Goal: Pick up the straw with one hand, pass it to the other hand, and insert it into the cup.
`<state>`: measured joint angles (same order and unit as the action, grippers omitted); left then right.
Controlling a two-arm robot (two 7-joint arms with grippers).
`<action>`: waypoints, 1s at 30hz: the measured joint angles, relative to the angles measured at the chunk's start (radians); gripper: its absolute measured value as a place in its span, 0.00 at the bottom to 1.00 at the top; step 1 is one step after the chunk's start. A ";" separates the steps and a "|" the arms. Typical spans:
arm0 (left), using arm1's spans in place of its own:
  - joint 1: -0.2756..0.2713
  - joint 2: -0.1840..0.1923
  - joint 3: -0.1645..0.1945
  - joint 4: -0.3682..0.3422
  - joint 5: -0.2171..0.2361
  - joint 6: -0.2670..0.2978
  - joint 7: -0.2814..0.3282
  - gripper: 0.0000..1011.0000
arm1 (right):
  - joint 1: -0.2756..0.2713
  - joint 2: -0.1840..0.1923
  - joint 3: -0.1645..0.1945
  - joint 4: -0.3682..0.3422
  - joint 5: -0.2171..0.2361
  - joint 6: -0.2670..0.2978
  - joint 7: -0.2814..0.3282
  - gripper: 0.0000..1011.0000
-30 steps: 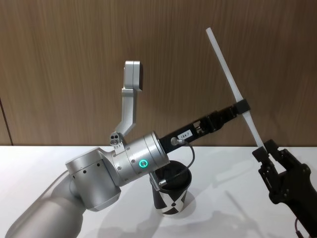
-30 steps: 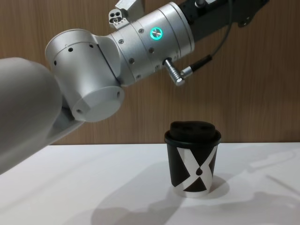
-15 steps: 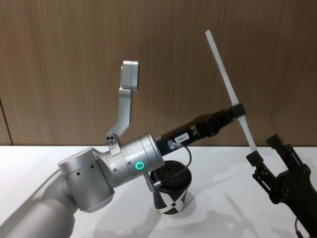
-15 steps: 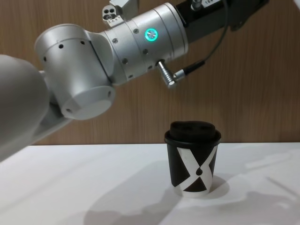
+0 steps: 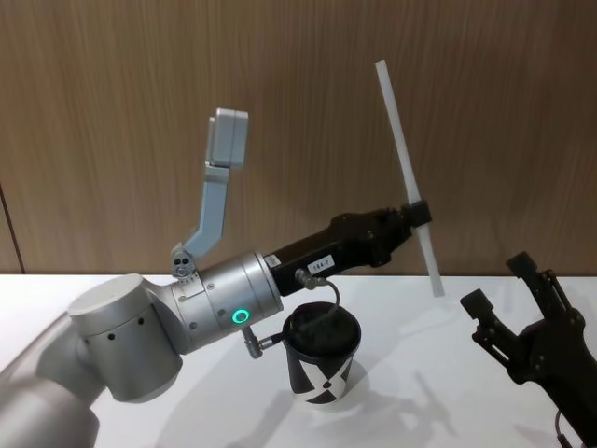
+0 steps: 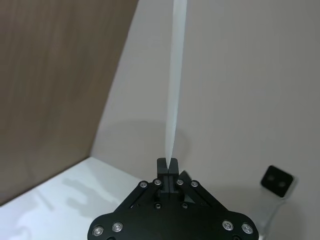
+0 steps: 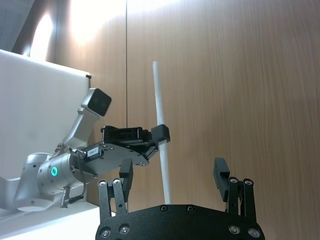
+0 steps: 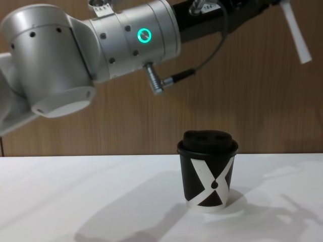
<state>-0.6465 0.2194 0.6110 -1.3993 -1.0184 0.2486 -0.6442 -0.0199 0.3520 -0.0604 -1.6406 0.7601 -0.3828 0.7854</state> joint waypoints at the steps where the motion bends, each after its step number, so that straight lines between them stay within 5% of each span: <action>1: 0.002 0.005 0.000 -0.008 0.010 -0.006 0.011 0.00 | 0.000 0.000 0.000 0.000 0.000 0.000 0.000 0.99; 14: 0.023 0.096 0.016 -0.139 0.187 -0.062 0.183 0.00 | 0.000 0.000 0.000 0.000 0.000 0.000 0.000 0.99; 30: 0.030 0.169 0.060 -0.231 0.397 -0.022 0.369 0.00 | 0.000 0.000 0.000 0.000 0.000 0.000 0.000 0.99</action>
<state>-0.6161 0.3886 0.6708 -1.6305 -0.6211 0.2262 -0.2754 -0.0200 0.3520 -0.0604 -1.6406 0.7600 -0.3828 0.7854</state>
